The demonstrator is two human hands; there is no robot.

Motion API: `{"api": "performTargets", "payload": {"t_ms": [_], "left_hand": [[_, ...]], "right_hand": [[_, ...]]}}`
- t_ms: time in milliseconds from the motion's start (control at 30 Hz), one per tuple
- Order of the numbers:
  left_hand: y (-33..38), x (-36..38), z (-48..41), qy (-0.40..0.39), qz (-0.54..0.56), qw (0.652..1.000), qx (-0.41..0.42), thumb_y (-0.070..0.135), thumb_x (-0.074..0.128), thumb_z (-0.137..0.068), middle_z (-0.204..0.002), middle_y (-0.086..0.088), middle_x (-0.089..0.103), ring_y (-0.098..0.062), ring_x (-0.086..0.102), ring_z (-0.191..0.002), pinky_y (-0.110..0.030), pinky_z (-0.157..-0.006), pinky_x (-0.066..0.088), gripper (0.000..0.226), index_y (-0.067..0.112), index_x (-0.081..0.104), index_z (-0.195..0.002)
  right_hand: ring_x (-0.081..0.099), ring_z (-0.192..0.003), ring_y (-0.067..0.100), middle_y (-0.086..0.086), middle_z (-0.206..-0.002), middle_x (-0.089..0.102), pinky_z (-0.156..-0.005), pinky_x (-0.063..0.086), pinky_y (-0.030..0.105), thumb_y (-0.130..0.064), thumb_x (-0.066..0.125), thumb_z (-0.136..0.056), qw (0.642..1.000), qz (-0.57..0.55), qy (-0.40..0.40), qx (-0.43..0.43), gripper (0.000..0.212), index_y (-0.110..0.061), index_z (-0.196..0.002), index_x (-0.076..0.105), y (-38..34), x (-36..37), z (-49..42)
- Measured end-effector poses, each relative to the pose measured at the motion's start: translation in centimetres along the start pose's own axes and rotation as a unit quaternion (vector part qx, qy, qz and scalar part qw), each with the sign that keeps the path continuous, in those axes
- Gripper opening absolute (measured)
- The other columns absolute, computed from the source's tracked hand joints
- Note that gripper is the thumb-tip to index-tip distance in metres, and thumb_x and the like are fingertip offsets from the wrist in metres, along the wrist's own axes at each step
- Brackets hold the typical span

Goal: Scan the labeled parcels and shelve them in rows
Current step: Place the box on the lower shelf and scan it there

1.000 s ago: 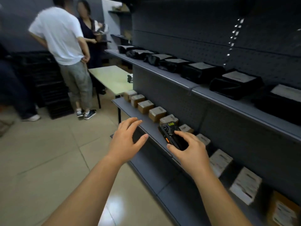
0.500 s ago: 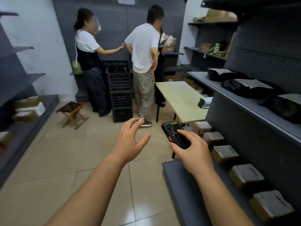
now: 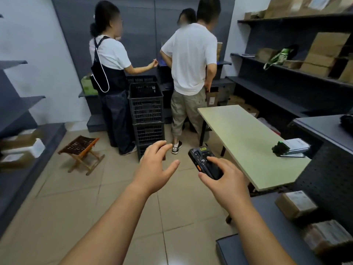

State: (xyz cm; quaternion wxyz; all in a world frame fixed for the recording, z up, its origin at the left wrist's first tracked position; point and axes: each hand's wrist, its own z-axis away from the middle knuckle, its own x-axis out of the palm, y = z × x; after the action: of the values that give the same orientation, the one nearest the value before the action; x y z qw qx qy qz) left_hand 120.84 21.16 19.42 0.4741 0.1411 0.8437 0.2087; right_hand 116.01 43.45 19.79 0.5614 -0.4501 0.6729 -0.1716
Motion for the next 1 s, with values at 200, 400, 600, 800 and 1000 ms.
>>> {"api": "performTargets", "payload": {"t_ms": [200,400,600,800,1000], "left_hand": [[-8.5,5.0,-14.2,-0.018,-0.020,1.000,0.015,0.065,0.043,-0.085,-0.145,0.007,0.042,-0.009,0.032,-0.137,-0.027,-0.113,0.027,0.069,0.023,0.051,-0.139],[-12.5,10.2,-30.6,-0.058,-0.023,0.997,0.055,0.053,0.055,-0.092,-0.147,0.007,0.040,-0.008,0.028,-0.138,-0.025,-0.114,0.023,0.058,0.023,0.048,-0.141],[-12.5,19.0,-44.7,-0.111,0.027,0.986,0.120,0.057,0.051,-0.091,-0.149,0.009,0.036,-0.008,0.025,-0.140,-0.030,-0.116,0.024,0.061,0.025,0.045,-0.143],[-7.4,31.9,-56.2,-0.203,0.090,0.946,0.235,0.070,0.032,-0.085,-0.151,0.004,0.036,-0.013,0.026,-0.142,-0.036,-0.118,0.024,0.076,0.022,0.045,-0.143],[0.8,42.1,-60.3,-0.298,0.151,0.880,0.338,0.052,0.049,-0.096,-0.155,0.004,0.033,-0.014,0.023,-0.144,-0.035,-0.118,0.021,0.058,0.024,0.041,-0.146]], "right_hand": [[0.058,-0.103,0.005,-0.019,-0.112,0.060,-0.086,0.045,0.023,-0.041,0.081,-0.071,0.999,-0.004,0.027,0.019,0.050,-0.034,-0.119,0.067,4.1,7.1,-14.8],[0.059,-0.102,0.005,-0.019,-0.111,0.062,-0.085,0.045,0.024,-0.041,0.081,-0.069,0.997,0.004,0.070,0.044,0.049,-0.034,-0.116,0.068,8.1,9.8,-30.0],[0.057,-0.101,0.005,-0.017,-0.110,0.062,-0.086,0.046,0.026,-0.041,0.080,-0.071,0.985,0.034,0.140,0.100,0.047,-0.036,-0.117,0.067,12.6,7.7,-40.5],[0.056,-0.099,0.009,-0.019,-0.110,0.058,-0.082,0.048,0.031,-0.049,0.073,-0.075,0.931,0.107,0.256,0.237,0.048,-0.042,-0.121,0.061,19.5,3.4,-45.6],[0.058,-0.096,0.013,-0.016,-0.107,0.059,-0.084,0.050,0.032,-0.044,0.077,-0.075,0.833,0.156,0.377,0.373,0.050,-0.035,-0.122,0.065,23.3,-0.8,-43.9]]}}
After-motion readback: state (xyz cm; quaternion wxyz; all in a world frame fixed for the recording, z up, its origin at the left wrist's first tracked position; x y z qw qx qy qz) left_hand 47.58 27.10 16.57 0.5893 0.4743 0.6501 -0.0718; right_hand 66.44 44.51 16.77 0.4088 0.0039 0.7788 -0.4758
